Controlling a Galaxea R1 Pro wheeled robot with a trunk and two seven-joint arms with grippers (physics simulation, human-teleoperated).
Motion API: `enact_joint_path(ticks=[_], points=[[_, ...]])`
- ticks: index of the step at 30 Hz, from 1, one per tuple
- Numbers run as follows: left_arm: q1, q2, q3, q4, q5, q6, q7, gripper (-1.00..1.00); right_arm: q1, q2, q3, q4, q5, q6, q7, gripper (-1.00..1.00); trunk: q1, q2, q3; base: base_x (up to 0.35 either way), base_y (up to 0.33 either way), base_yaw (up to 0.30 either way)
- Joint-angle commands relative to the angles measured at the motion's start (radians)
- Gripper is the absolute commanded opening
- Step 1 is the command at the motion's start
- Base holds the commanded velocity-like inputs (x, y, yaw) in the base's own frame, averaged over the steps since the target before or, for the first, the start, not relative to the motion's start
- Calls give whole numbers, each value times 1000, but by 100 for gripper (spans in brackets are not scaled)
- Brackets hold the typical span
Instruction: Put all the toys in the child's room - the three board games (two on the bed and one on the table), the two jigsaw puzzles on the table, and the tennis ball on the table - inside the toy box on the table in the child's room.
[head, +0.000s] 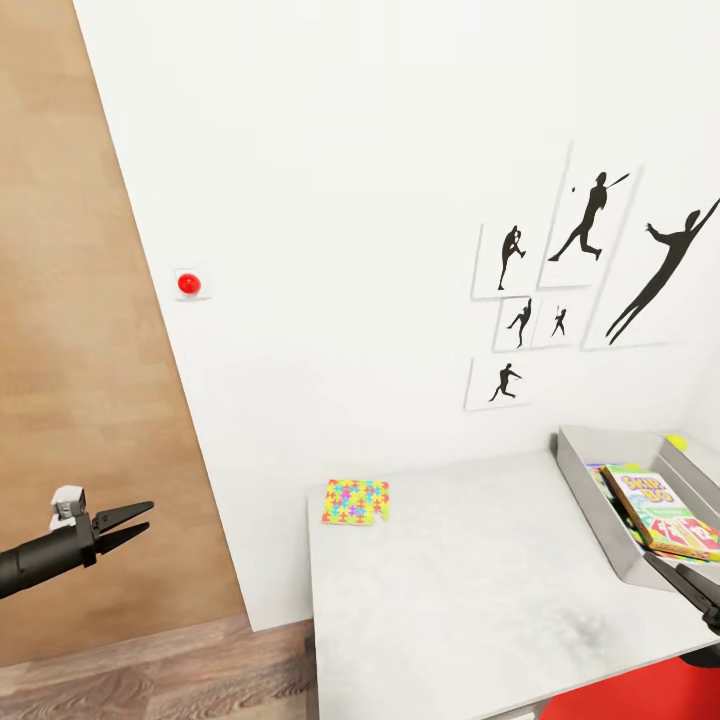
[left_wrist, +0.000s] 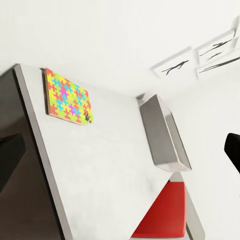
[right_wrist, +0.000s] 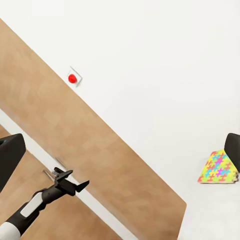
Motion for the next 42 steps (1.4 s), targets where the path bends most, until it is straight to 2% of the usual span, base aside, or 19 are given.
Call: enact_joint_path(ticks=[1, 31, 37, 40, 42], points=[[-1, 0, 0, 0, 0, 4, -3, 100, 0, 0, 0, 0, -5, 8, -2, 100, 1, -2, -2, 0, 0, 0], [-1, 0, 1, 0, 0, 4, -3, 100, 0, -1, -2, -1, -5, 9, -7, 100, 1, -2, -2, 60, 31, 0], [-1, 0, 0, 0, 0, 4, -3, 100, 0, -1, 5, -3, -5, 10, -40, 100, 1, -2, -2, 1, 0, 0], [-1, 0, 0, 0, 0, 4, -3, 100, 0, 1, 29, -4, -5, 12, -85, 100, 1, -2, -2, 0, 0, 0], [-1, 0, 0, 0, 0, 4, -3, 100, -5, -3, 96, -5, -6, 20, -161, 100, 1, -2, -2, 0, 0, 0]])
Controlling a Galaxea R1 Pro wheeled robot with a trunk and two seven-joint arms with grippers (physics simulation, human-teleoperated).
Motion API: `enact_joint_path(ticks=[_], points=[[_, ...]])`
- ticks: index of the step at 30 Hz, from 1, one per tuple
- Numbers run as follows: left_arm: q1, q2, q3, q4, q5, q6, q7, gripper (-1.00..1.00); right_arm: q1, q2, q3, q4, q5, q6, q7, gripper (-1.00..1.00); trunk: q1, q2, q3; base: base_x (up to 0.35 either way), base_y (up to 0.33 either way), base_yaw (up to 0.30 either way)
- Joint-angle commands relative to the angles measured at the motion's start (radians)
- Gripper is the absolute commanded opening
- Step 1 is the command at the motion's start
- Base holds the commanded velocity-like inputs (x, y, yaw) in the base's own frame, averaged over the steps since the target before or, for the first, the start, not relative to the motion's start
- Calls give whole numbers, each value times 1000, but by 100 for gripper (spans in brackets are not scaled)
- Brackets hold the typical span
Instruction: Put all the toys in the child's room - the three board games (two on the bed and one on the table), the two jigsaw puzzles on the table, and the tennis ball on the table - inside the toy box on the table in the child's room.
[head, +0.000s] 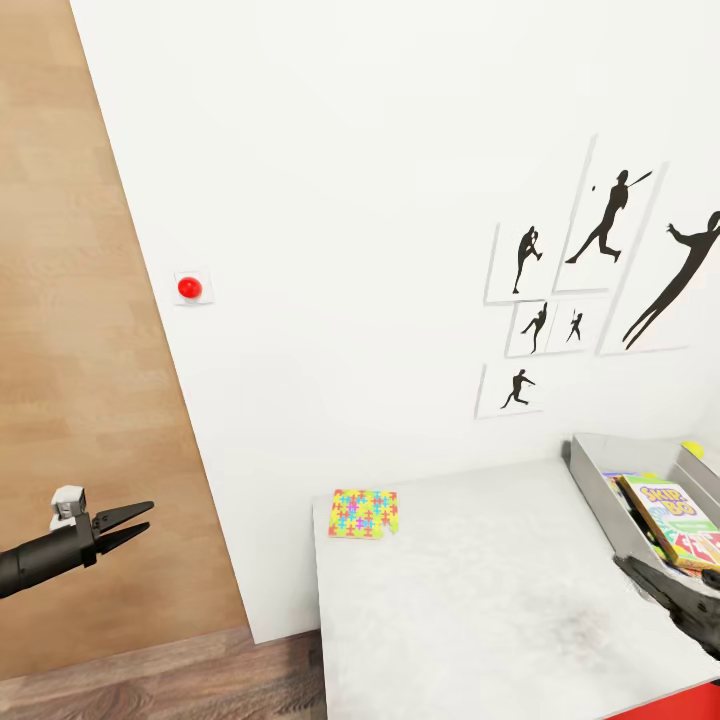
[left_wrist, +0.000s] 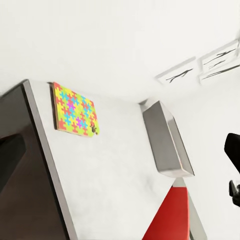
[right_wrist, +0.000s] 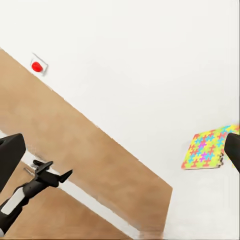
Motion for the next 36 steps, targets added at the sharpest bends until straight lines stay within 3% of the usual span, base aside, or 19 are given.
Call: enact_joint_path(ticks=[1, 3, 7, 9, 10, 11, 12, 13, 14, 15, 17, 18, 19, 20, 22, 24, 28, 32, 36], points=[[-1, 0, 1, 0, 0, 5, -3, 100, -5, -3, 20, -1, -5, 10, -26, 100, 1, -2, -2, 0, 0, 0], [-1, 0, 1, 0, 0, 5, -2, 100, -38, -8, 67, -1, -7, 37, -108, 100, 1, -2, -2, 0, 0, 0], [-1, -1, 0, 0, 0, 5, -1, 100, -200, -2, 155, 4, -10, 134, -315, 100, 1, -2, -2, 0, 0, 0], [0, -2, 0, 0, 1, 5, -1, 100, -323, 1, 261, 14, -14, 160, -482, 100, 1, -2, -2, 0, 0, 0], [0, -2, 0, 0, 0, 5, -1, 100, -353, 1, 294, 17, -15, 164, -524, 100, 1, -2, -2, 0, 0, 0], [0, -3, 0, 0, 0, 5, -1, 100, -415, 3, 364, 27, -16, 168, -609, 100, 1, -2, -2, 0, 0, 0], [0, -2, 0, 0, 0, 5, -1, 100, -446, 4, 400, 36, -17, 169, -652, 100, 1, -2, -2, 0, 0, 0], [-1, -2, 0, 0, 0, 5, -1, 100, -510, 10, 471, 66, -18, 170, -737, 100, 1, -2, -2, 0, 0, 0], [-1, -2, 0, 0, 0, 5, -1, 100, -541, 17, 505, 87, -18, 170, -780, 100, 1, -2, -2, 0, 0, 0], [-1, -2, 0, 0, 0, 5, -1, 100, -602, 40, 566, 141, -19, 170, -865, 100, 1, -2, -2, 0, 0, 0], [-1, -3, 0, 0, 0, 5, -1, 100, -715, 107, 649, 290, -15, 170, -1035, 100, 1, -2, -2, 0, 0, 0], [-1, -3, 0, 0, 0, 5, -1, 100, -741, 126, 663, 332, -14, 170, -1077, 100, 1, -2, -2, 0, 0, 0], [-1, -3, 0, 0, 0, 5, 0, 100, -790, 167, 682, 423, -12, 170, -1161, 100, 1, -2, -2, 0, 0, 0], [-1, -3, 0, 0, 0, 5, 0, 100, -818, 192, 689, 480, -10, 169, -1209, 100, 1, -2, -2, 0, 0, 0], [0, -3, 0, 0, 0, 5, 0, 100, -911, 273, 707, 675, -6, 157, -1373, 100, 1, -2, -2, 0, 0, 0], [-1, -3, 0, 0, 0, 5, 0, 100, -986, 323, 717, 838, -4, 86, -1504, 100, 1, -2, -2, 0, 0, 0], [0, -3, 0, 0, 0, 4, 0, 100, -1056, 352, 748, 991, -5, -8, -1602, 100, 1, -2, -2, 0, 0, 0], [-1, -2, 0, 0, 0, 4, 1, 100, -1077, 360, 799, 1039, -7, -39, -1626, 100, 1, -2, -2, 0, 0, 0], [-1, -2, 0, 0, 0, 4, 1, 100, -1081, 360, 823, 1052, -7, -48, -1631, 100, 1, -2, -3, 0, 0, 0]])
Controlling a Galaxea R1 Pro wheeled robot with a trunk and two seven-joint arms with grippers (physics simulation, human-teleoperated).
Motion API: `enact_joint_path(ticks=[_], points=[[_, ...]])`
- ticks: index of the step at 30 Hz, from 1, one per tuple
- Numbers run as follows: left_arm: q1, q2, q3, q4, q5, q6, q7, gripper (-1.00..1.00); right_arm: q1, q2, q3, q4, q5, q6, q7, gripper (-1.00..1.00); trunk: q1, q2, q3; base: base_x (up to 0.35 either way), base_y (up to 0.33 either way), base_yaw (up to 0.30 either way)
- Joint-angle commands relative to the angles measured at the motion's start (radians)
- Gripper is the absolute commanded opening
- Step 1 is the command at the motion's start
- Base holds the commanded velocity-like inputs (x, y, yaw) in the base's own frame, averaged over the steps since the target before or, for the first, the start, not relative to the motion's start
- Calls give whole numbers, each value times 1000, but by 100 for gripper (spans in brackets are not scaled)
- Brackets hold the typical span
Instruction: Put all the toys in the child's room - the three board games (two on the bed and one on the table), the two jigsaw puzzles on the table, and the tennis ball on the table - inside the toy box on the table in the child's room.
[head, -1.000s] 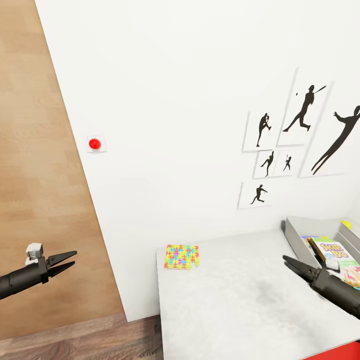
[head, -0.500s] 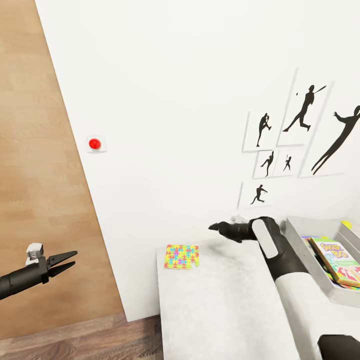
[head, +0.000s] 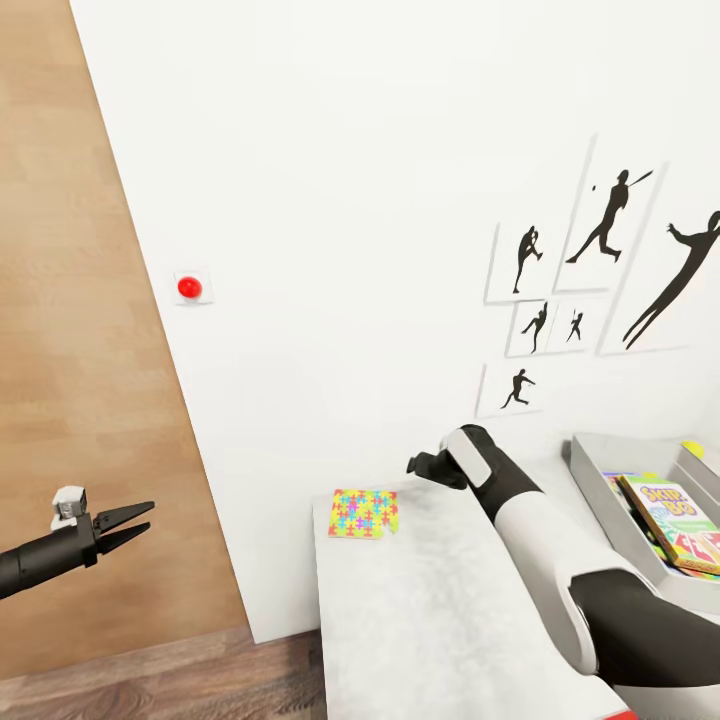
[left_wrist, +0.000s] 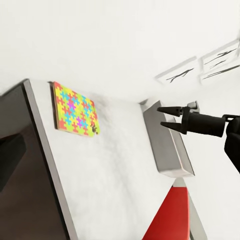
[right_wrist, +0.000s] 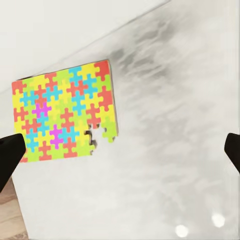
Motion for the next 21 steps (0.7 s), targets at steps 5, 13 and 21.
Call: enact_joint_path(ticks=[5, 13, 21], points=[[-1, -1, 0, 0, 0, 4, -3, 100, -4, 3, 12, 3, -9, -2, -12, 100, 1, -2, -9, 0, 0, 0], [-1, -1, 0, 0, 0, 3, -3, 100, -11, 4, 14, 3, -9, -3, -13, 100, 1, -2, -21, 0, 0, 12], [-1, -1, 0, 0, 0, 4, -3, 100, -24, 1, 14, 4, -9, -3, -13, 100, 1, -2, -34, 0, 0, 60]])
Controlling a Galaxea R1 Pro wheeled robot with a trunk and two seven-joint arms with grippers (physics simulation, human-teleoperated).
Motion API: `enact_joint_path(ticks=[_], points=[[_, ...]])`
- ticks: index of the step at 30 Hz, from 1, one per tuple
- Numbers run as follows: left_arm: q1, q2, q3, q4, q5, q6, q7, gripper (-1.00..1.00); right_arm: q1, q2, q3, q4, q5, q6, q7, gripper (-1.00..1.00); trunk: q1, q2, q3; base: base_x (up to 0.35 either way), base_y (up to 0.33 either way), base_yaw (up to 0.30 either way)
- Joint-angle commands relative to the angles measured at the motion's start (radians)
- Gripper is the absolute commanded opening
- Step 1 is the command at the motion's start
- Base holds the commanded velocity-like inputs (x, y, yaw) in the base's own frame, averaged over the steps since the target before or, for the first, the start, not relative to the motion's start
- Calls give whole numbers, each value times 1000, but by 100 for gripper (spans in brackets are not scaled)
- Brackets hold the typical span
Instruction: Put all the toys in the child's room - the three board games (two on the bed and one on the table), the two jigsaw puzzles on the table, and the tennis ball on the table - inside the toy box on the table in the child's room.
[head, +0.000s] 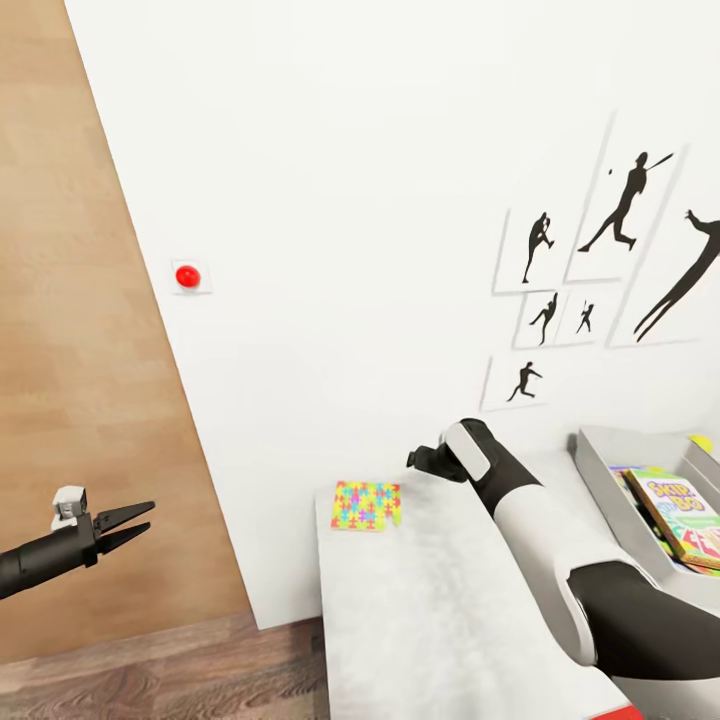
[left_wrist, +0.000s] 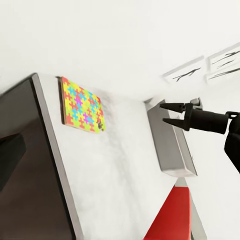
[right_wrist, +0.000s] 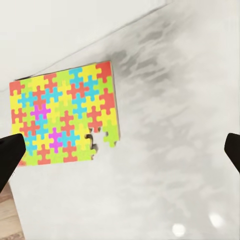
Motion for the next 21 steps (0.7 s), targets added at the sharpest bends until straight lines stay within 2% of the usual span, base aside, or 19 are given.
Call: enact_joint_path(ticks=[1, 21], points=[[-1, 0, 0, 0, 0, 5, -3, 100, -3, 0, 5, -1, -11, 2, -9, 100, 1, -2, -4, 0, 0, 68], [-1, -1, -1, 0, 0, 4, -2, 100, -14, 1, 4, 0, -11, -23, -8, 100, 1, -2, -36, 0, 0, 69]])
